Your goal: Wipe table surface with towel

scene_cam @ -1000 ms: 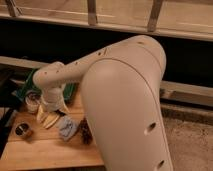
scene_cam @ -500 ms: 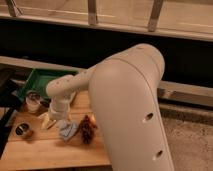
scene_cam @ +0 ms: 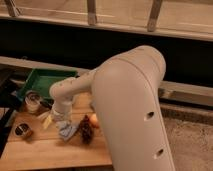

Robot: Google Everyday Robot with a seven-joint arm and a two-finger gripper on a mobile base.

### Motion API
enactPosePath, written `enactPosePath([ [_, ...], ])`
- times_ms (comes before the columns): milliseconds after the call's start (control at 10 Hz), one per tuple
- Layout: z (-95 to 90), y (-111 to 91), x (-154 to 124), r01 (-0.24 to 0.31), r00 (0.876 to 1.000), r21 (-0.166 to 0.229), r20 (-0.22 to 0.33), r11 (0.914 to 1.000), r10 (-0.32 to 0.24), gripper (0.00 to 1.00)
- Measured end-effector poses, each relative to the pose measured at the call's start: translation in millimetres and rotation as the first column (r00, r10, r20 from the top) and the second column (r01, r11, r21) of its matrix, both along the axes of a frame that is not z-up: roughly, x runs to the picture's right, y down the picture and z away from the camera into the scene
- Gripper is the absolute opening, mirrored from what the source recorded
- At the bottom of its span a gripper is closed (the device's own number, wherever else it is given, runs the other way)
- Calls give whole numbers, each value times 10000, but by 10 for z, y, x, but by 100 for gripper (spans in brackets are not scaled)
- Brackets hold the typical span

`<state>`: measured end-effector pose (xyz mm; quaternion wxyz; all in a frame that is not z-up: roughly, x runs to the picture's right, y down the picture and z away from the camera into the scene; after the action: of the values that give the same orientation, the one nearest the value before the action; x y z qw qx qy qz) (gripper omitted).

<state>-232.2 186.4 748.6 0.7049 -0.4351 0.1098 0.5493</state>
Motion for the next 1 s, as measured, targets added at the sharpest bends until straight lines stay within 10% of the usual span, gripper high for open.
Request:
enactPosePath([
  [400, 252, 52, 196, 89, 9983, 5, -584, 10000, -88, 80],
  [1000, 484, -99, 371, -622, 9975, 928, 380, 9937, 589, 80],
])
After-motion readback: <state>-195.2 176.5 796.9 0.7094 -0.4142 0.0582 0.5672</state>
